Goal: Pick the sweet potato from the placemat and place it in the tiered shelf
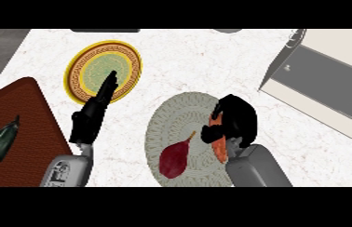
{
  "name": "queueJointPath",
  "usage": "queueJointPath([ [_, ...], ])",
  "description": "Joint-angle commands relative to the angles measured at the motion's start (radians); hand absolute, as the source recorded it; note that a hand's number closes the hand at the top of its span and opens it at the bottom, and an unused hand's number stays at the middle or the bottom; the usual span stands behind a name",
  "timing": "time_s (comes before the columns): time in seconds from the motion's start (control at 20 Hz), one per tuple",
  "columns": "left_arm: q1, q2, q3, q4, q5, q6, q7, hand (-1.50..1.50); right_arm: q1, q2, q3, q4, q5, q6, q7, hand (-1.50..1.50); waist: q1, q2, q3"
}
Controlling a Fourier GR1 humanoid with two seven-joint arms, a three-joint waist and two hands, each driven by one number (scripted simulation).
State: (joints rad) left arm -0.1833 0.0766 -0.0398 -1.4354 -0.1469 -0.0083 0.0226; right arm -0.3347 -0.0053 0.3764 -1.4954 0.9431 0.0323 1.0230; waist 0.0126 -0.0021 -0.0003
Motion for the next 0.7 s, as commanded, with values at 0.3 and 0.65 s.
queueJointPath([
  [0.3,-0.001,0.013,0.02,0.012,0.019,-0.018,-0.004,0.0,-0.165,0.005,0.092,-0.141,0.164,-0.372,0.305,1.5,-0.001,-0.001,-0.001],
  [0.65,-0.018,-0.025,0.002,0.045,-0.014,0.028,-0.009,0.0,-0.309,0.005,0.071,-0.256,0.358,-0.23,0.462,1.5,-0.019,-0.007,-0.003],
])
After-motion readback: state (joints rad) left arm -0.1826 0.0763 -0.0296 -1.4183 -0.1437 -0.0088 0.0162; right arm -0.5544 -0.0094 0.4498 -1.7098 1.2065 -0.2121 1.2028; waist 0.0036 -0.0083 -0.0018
